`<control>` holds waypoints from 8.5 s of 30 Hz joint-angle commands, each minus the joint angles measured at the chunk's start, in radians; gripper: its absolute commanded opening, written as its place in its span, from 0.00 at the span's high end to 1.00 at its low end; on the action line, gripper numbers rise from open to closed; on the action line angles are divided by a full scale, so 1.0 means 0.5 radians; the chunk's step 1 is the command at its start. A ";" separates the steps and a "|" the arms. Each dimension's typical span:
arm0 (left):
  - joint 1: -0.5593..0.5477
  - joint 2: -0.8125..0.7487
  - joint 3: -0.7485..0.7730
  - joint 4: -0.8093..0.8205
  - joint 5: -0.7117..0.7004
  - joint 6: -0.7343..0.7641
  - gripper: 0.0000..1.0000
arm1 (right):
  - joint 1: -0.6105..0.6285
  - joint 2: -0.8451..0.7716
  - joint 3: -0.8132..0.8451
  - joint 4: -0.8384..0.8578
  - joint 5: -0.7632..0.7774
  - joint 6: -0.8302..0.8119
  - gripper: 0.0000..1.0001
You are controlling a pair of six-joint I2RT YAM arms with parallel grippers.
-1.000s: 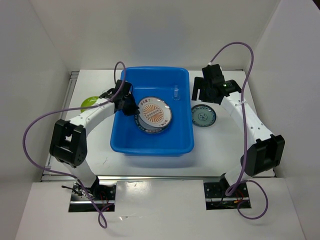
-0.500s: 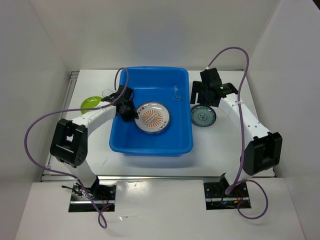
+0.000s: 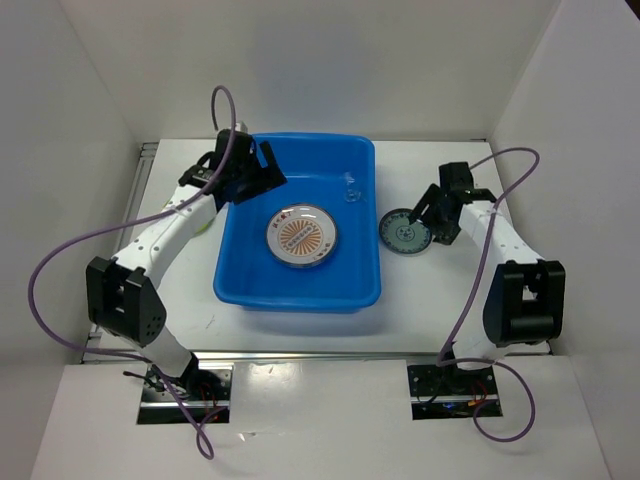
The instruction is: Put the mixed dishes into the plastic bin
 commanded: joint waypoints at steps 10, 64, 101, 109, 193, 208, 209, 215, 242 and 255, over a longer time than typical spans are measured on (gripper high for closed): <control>0.002 -0.017 0.345 -0.125 0.025 0.170 0.01 | 0.030 0.198 -0.303 0.249 -0.037 0.459 0.31; 0.112 -0.004 -0.005 -0.024 -0.178 0.382 0.01 | 0.999 0.321 0.655 0.237 -0.042 -0.311 1.00; 1.030 -0.413 -0.725 0.111 -0.144 -0.194 0.01 | 1.122 0.527 1.198 -0.033 0.206 -0.540 0.36; 1.229 -0.413 -1.075 0.392 -0.043 -0.498 0.01 | 1.079 0.312 0.910 0.003 0.178 -0.498 0.36; 0.533 -0.443 -0.333 0.721 0.355 -0.661 1.00 | 0.846 0.115 0.645 -0.077 0.304 -0.550 0.36; 0.211 -0.315 -0.716 0.387 0.359 -0.548 1.00 | 0.558 0.251 0.747 -0.015 0.224 -0.445 0.36; 0.192 -0.272 -0.716 0.387 0.359 -0.548 1.00 | 0.558 0.251 0.747 -0.015 0.224 -0.445 0.36; 0.128 -0.165 -0.790 0.430 0.341 -0.548 1.00 | 0.558 0.232 0.747 0.006 0.206 -0.403 0.36; 0.008 0.094 -0.551 0.442 0.058 -0.290 0.45 | 0.594 0.149 0.685 0.163 -0.374 -0.458 0.34; 0.238 0.093 0.268 0.234 -0.834 0.667 0.50 | 0.613 0.260 0.725 0.163 -0.392 -0.476 0.34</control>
